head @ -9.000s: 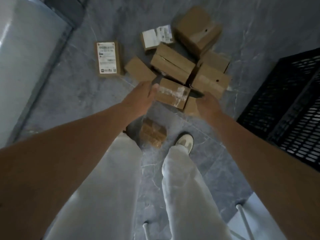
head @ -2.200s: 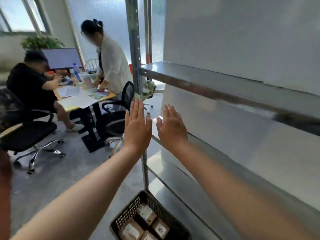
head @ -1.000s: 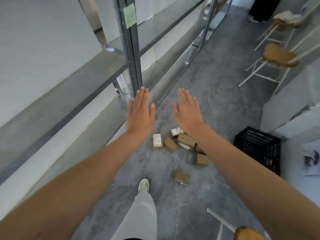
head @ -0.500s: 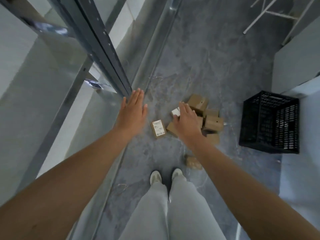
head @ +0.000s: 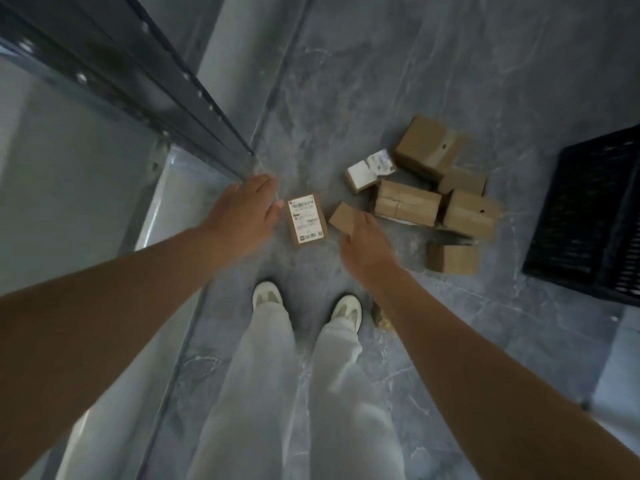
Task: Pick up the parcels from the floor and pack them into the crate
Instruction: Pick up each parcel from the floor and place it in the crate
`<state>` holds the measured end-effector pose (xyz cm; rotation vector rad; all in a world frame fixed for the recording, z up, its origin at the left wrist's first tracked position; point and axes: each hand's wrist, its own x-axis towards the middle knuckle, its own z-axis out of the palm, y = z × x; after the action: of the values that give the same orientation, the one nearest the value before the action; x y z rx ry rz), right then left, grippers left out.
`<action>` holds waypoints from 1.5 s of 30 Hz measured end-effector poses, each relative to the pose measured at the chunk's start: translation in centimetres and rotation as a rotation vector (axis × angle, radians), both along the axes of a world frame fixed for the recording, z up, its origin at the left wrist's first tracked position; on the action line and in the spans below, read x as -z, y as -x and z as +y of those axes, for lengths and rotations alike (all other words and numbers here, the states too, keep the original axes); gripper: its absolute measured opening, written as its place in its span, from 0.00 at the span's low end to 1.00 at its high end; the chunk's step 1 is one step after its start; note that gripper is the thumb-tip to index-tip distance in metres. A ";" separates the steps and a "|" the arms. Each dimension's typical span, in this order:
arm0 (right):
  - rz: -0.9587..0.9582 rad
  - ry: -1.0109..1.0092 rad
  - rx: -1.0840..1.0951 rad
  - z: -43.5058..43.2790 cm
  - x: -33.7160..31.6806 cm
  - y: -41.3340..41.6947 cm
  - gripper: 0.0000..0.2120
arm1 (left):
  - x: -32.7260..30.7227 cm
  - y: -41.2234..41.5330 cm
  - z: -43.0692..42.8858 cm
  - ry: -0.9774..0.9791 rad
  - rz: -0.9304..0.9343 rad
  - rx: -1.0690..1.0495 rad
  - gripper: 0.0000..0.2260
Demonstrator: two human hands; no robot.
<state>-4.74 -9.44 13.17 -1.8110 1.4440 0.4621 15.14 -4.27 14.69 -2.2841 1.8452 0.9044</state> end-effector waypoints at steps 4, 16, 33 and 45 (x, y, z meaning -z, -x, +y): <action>-0.025 -0.172 0.223 0.9 11.9 -1.9 0.22 | 11.3 -1.7 -1.4 -0.047 0.060 -0.050 0.18; -0.244 -0.486 1.322 2.7 35.1 -6.4 0.27 | 33.7 -0.7 -5.5 -0.160 0.234 -0.369 0.17; -0.774 -0.496 1.283 -4.7 2.7 -4.7 0.16 | 1.9 0.3 -4.7 0.203 0.374 -1.029 0.18; -1.086 -0.198 0.482 -11.1 -36.0 -5.7 0.16 | -36.3 -0.1 -3.5 0.814 0.410 -1.065 0.16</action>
<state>0.92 -20.51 49.17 -1.1397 0.9228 -0.5473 15.26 -7.73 50.97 -4.0081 1.0348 0.7684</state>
